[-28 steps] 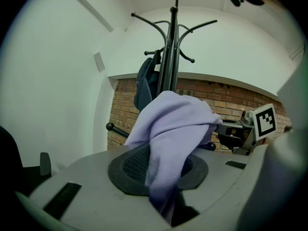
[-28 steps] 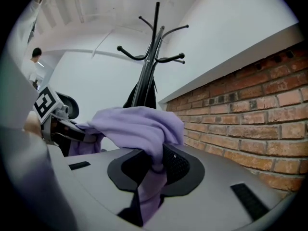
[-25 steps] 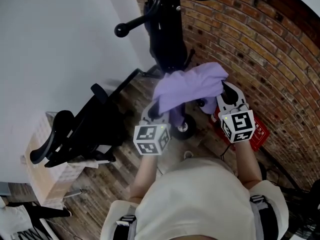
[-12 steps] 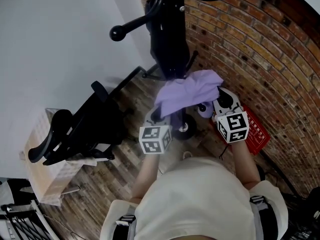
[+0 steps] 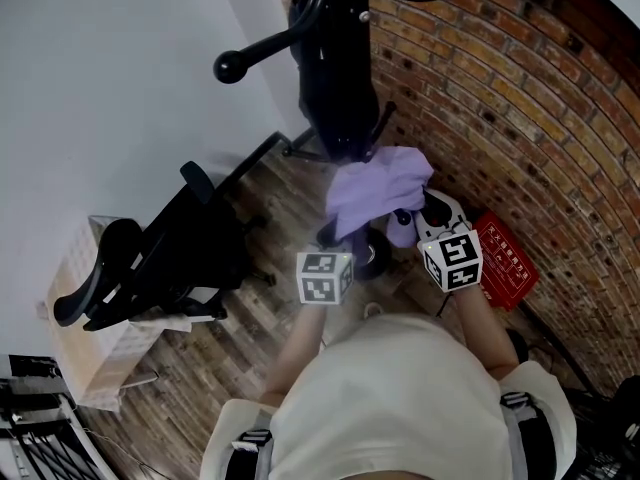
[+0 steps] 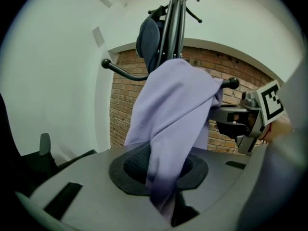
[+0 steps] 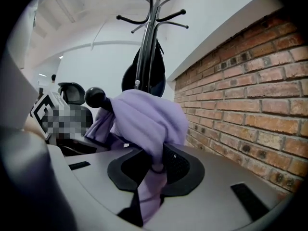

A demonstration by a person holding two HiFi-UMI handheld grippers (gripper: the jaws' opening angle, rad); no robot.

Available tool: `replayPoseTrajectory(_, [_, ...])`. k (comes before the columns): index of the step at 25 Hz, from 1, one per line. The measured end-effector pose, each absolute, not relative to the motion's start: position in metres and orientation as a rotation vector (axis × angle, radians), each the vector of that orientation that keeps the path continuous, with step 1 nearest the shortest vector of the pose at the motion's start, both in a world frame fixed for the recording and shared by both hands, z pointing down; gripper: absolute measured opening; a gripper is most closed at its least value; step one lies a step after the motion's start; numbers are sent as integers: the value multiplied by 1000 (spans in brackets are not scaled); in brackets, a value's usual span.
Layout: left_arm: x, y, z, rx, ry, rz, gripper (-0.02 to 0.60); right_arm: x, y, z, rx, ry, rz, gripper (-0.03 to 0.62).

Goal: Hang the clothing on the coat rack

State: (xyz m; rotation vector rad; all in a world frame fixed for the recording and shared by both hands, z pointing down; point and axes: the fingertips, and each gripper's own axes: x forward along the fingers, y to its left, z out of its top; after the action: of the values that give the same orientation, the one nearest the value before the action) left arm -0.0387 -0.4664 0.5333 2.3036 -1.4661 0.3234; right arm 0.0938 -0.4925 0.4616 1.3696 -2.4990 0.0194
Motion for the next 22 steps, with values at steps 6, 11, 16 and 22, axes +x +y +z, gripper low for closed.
replayPoseTrajectory(6, [-19,-458,544,2323,-1404,357,72,74,-479,482,1295,-2540,105,55])
replayPoseTrajectory(11, [-4,-449,550,2338,-1352,375,72,59,-468,494,1238,-2572,135,57])
replayPoseTrajectory(16, [5,-445,553,2356,-1336,363,71,51,-460,499,1217,-2582,171,55])
replayPoseTrajectory(22, [3,-437,547,2344,-1328,336,72,54,-454,501,1237,-2563,186,55])
